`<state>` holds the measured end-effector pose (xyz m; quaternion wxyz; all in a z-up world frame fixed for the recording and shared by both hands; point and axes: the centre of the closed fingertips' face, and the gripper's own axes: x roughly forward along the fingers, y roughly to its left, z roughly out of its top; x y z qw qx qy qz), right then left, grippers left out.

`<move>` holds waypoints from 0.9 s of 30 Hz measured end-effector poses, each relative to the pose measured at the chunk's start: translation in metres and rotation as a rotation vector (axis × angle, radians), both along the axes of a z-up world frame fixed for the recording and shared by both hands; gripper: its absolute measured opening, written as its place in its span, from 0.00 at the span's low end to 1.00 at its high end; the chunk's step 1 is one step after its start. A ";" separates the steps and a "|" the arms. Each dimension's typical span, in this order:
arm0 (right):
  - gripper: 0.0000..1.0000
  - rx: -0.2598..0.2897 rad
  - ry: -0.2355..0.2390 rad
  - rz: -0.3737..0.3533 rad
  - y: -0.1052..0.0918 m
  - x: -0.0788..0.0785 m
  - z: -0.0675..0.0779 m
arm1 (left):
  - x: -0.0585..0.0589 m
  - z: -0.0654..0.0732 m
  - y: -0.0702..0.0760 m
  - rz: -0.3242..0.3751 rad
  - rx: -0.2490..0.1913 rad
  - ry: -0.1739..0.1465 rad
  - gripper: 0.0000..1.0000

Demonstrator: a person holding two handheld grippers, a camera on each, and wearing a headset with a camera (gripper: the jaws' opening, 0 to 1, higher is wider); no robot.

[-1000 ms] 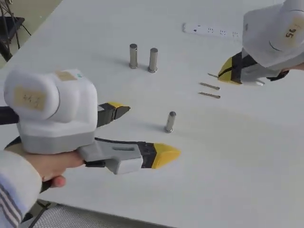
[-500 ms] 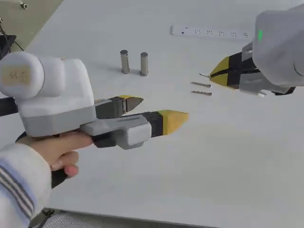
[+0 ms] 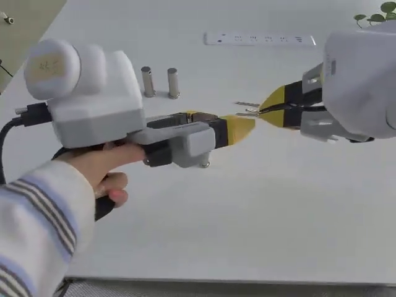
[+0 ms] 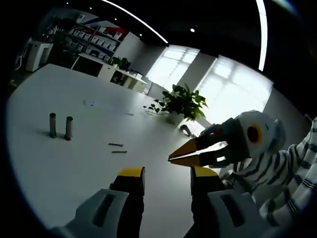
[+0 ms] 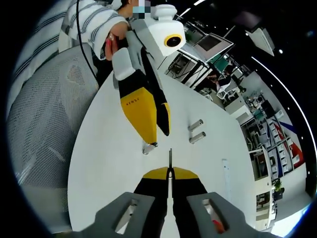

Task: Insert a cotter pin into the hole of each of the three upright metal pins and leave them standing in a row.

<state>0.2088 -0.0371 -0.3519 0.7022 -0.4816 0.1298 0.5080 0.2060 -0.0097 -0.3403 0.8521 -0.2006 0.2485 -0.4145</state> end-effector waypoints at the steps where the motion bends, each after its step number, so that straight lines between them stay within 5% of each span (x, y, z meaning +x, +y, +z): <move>1: 0.00 0.002 -0.001 -0.001 0.000 0.000 -0.001 | 0.000 0.000 -0.001 -0.007 0.002 0.000 0.32; 13: 0.00 0.046 -0.002 -0.025 -0.005 -0.014 -0.002 | -0.009 -0.012 -0.024 -0.096 0.011 0.029 0.16; 17: 0.00 0.053 0.000 -0.036 -0.010 -0.018 -0.007 | -0.013 -0.012 -0.032 -0.096 -0.064 0.075 0.11; 27: 0.00 0.069 0.009 -0.055 -0.016 -0.036 -0.011 | -0.024 -0.018 -0.041 -0.072 -0.104 0.112 0.02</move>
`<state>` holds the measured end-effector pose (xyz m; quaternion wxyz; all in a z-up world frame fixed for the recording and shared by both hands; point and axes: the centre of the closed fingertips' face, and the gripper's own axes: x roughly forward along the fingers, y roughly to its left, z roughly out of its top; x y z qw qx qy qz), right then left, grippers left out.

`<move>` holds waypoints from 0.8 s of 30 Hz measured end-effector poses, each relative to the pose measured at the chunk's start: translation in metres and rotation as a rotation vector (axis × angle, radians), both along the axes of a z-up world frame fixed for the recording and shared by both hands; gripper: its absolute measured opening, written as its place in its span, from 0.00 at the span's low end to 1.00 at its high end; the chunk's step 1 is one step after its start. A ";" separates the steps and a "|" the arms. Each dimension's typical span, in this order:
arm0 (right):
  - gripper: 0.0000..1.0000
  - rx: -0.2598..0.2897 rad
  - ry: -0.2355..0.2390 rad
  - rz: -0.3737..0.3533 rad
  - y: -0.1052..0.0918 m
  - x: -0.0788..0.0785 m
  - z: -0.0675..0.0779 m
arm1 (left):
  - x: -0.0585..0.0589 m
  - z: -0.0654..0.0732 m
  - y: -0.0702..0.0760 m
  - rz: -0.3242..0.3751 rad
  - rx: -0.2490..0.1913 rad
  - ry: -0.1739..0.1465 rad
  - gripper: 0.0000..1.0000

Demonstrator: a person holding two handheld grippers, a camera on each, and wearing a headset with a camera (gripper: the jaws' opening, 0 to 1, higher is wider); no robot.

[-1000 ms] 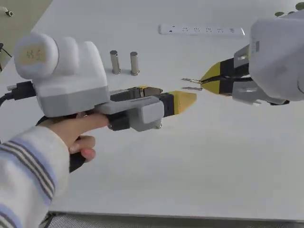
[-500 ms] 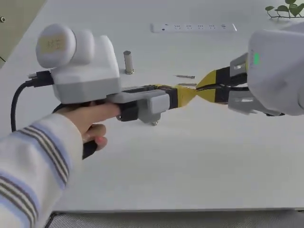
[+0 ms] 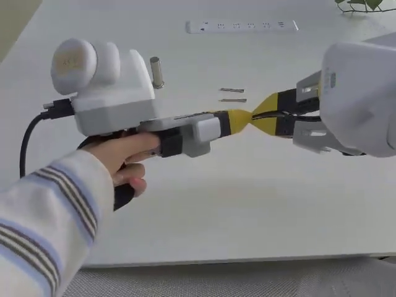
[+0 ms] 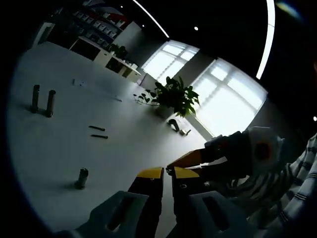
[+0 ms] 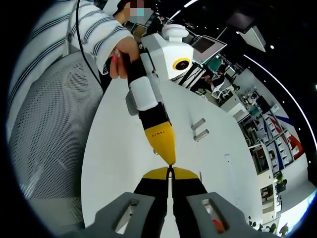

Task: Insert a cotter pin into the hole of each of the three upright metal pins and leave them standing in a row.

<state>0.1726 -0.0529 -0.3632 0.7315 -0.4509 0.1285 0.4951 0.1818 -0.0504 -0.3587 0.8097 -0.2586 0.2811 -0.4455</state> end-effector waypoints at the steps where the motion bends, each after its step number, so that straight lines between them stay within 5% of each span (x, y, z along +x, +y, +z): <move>1: 0.00 0.001 0.000 -0.003 0.000 -0.002 0.000 | -0.001 0.001 0.000 0.001 -0.004 0.002 0.02; 10: 0.00 0.036 0.009 -0.021 -0.003 -0.006 0.003 | -0.010 0.002 -0.008 -0.025 -0.004 0.015 0.00; 24: 0.00 0.017 -0.012 0.004 -0.001 -0.008 0.003 | -0.011 0.001 -0.007 -0.040 0.016 0.013 0.00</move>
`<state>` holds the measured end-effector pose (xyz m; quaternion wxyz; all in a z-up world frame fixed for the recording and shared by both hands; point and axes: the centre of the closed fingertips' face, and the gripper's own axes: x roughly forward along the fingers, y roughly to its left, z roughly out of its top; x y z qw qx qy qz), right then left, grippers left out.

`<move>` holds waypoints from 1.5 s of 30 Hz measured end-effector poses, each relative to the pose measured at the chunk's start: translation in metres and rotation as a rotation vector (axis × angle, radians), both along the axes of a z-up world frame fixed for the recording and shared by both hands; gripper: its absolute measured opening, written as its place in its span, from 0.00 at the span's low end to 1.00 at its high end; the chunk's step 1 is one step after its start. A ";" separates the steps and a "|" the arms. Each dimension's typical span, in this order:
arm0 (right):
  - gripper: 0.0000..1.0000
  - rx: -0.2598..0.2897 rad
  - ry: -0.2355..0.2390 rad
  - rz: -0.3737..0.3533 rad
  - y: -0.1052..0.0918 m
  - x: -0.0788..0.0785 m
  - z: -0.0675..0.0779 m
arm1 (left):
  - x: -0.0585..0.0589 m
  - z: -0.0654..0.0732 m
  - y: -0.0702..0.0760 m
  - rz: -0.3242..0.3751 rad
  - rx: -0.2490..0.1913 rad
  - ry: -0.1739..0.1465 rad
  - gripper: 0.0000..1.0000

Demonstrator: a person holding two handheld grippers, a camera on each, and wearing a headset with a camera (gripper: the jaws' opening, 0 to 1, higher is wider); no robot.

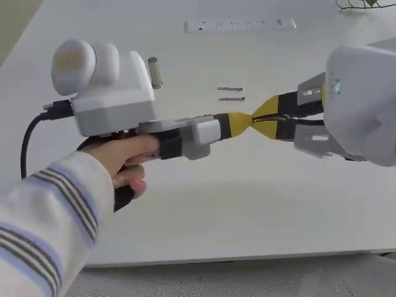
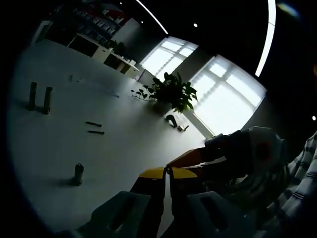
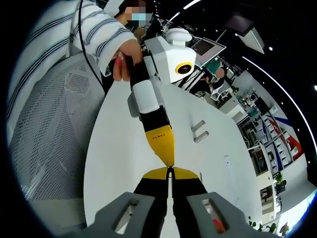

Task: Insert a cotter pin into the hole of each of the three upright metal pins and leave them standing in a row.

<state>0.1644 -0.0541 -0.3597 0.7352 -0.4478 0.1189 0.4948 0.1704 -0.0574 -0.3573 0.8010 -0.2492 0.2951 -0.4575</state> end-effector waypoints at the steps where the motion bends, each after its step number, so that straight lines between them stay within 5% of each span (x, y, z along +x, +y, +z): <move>1: 0.00 -0.002 0.000 0.001 0.000 0.000 0.000 | 0.000 0.000 0.000 -0.002 0.002 0.001 0.00; 9: 0.00 0.000 0.002 -0.003 -0.001 -0.001 -0.003 | 0.000 -0.004 0.000 -0.016 0.030 0.004 0.00; 12: 0.00 0.005 0.008 -0.002 0.000 -0.002 -0.005 | -0.001 -0.006 0.001 -0.049 0.097 -0.064 0.00; 14: 0.00 0.003 0.013 0.001 0.001 -0.002 -0.007 | -0.003 -0.009 0.002 -0.066 0.131 -0.063 0.00; 21: 0.00 0.029 0.021 -0.015 0.003 0.000 -0.005 | -0.001 -0.006 0.004 -0.062 0.122 -0.069 0.00; 27: 0.13 0.041 0.055 -0.035 0.000 0.002 -0.009 | 0.001 -0.006 0.007 -0.057 0.128 -0.085 0.00; 35: 0.30 0.157 0.267 -0.119 -0.005 0.000 -0.021 | -0.001 -0.006 0.013 -0.094 0.192 -0.187 0.00; 41: 0.25 0.260 0.430 -0.111 -0.003 -0.007 -0.022 | -0.005 -0.002 0.017 -0.157 0.236 -0.324 0.00; 45: 0.24 0.308 0.499 -0.117 -0.002 -0.008 -0.021 | -0.010 0.003 0.018 -0.197 0.260 -0.413 0.00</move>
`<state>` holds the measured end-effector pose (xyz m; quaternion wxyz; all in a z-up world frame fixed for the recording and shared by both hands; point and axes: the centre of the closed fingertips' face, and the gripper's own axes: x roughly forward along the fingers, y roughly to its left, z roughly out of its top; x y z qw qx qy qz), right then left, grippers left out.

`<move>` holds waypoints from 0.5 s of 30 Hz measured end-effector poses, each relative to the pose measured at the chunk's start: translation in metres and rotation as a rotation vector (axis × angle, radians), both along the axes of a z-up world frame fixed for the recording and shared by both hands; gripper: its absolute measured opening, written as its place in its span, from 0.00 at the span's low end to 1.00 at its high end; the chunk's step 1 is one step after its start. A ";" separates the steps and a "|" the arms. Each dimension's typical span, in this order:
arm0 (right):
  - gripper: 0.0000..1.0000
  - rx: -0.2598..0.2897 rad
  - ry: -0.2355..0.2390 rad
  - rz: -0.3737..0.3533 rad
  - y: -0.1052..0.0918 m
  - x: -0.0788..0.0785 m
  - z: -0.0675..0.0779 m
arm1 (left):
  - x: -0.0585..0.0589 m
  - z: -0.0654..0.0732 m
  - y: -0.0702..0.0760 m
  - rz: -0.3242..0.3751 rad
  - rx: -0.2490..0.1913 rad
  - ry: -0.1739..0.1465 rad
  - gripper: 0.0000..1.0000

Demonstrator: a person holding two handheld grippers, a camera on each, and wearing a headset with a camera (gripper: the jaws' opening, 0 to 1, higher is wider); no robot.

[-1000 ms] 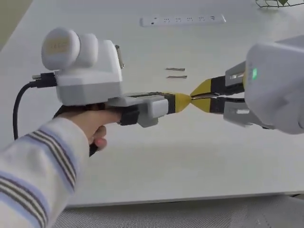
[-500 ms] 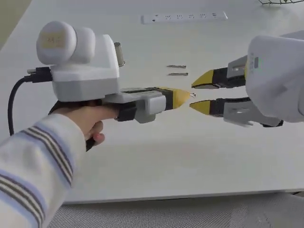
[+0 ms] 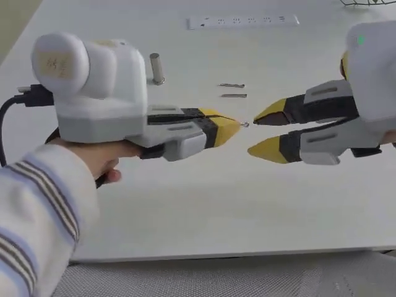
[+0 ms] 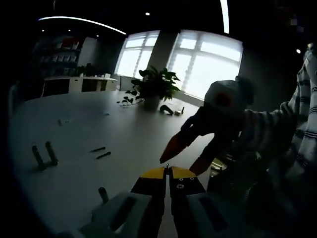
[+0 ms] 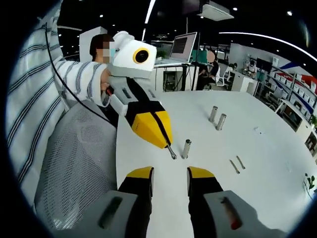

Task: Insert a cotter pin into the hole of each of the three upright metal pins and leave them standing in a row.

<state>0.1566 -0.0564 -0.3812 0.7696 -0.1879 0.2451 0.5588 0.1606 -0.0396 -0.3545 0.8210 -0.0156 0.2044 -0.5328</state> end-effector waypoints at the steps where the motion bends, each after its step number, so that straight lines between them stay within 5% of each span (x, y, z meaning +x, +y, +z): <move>1: 0.24 0.002 0.001 -0.001 -0.001 0.001 0.000 | -0.001 0.000 0.000 -0.008 0.005 -0.014 0.00; 4: 0.23 0.036 0.030 0.003 0.003 -0.003 0.002 | -0.004 0.002 0.000 -0.027 0.002 -0.039 0.00; 6: 0.21 0.052 0.042 0.009 0.004 -0.004 0.003 | -0.006 0.004 -0.001 -0.070 0.020 -0.102 0.00; 15: 0.10 0.087 0.069 0.059 0.012 -0.015 0.008 | -0.016 0.008 -0.006 -0.149 0.034 -0.140 0.00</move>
